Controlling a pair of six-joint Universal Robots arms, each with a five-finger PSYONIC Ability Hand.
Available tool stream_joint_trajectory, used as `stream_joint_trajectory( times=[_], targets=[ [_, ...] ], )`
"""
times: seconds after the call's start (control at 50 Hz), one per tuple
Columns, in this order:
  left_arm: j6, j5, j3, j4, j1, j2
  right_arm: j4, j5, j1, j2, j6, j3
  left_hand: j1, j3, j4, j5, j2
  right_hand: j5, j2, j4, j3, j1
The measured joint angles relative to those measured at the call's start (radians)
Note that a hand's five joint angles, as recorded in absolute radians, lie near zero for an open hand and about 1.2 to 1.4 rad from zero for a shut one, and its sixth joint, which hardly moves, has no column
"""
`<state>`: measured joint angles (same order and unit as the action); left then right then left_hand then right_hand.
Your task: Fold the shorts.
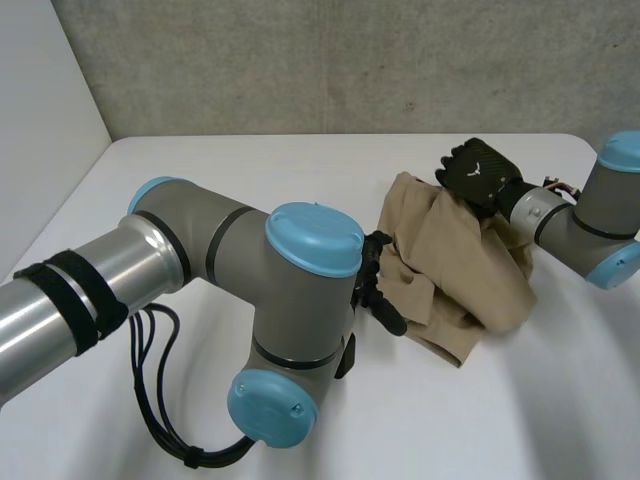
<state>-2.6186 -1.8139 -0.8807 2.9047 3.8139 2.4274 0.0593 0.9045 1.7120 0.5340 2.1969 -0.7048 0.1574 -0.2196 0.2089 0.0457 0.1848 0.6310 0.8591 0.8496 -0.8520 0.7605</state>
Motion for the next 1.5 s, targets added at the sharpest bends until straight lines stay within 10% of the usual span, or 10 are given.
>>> stream_joint_trajectory(
  times=[0.08, 0.46, 0.84, 0.94, 1.0, 1.1, 1.28, 1.5],
  targets=[
    [0.035, -0.038, -0.009, -0.002, 0.001, -0.007, 0.002, 0.007, 0.006, 0.016, 0.003, -0.011, 0.0, 0.0, 0.0, 0.0, 0.0, 0.318, 0.314, 0.317, -0.309, 0.205],
    [0.303, -0.068, -0.027, -0.05, -0.02, -0.073, 0.0, 0.278, 0.218, 0.541, -0.003, -0.445, 0.003, 0.0, 0.0, 0.0, 0.0, 0.339, 0.321, 0.342, -0.328, 0.209],
    [0.424, -0.07, 0.038, -0.055, -0.067, -0.029, -0.009, 0.539, 0.398, 0.633, -0.062, -0.529, 0.059, -0.01, 0.012, 0.011, 0.023, 0.339, 0.321, 0.342, -0.328, 0.212],
    [0.421, -0.072, 0.118, -0.055, -0.066, 0.036, -0.008, 0.585, 0.421, 0.668, -0.056, -0.544, 0.391, -0.298, 0.315, 0.301, 0.335, 0.339, 0.321, 0.342, -0.328, 0.212],
    [0.413, -0.076, 0.164, -0.063, -0.063, 0.068, -0.006, 0.634, 0.428, 0.686, -0.045, -0.548, 0.894, -0.851, 0.857, 0.833, 0.893, 0.339, 0.322, 0.342, -0.328, 0.212],
    [0.39, -0.096, 0.173, -0.084, -0.051, 0.06, -0.005, 0.669, 0.422, 0.691, -0.034, -0.546, 0.959, -0.953, 0.973, 0.94, 1.002, 0.339, 0.321, 0.342, -0.328, 0.212],
    [0.053, -0.117, 0.055, -0.133, 0.111, -0.189, -0.008, 0.694, 0.416, 0.702, 0.005, -0.547, 0.961, -0.953, 0.99, 0.94, 1.004, 0.339, 0.321, 0.342, -0.328, 0.212],
    [-0.525, 0.054, -0.023, -0.13, 0.271, -0.379, -0.115, 0.64, 0.422, 0.706, 0.358, -0.551, 0.961, -0.966, 0.991, 0.94, 1.009, 0.339, 0.325, 0.342, -0.328, 0.212]
  ],
)
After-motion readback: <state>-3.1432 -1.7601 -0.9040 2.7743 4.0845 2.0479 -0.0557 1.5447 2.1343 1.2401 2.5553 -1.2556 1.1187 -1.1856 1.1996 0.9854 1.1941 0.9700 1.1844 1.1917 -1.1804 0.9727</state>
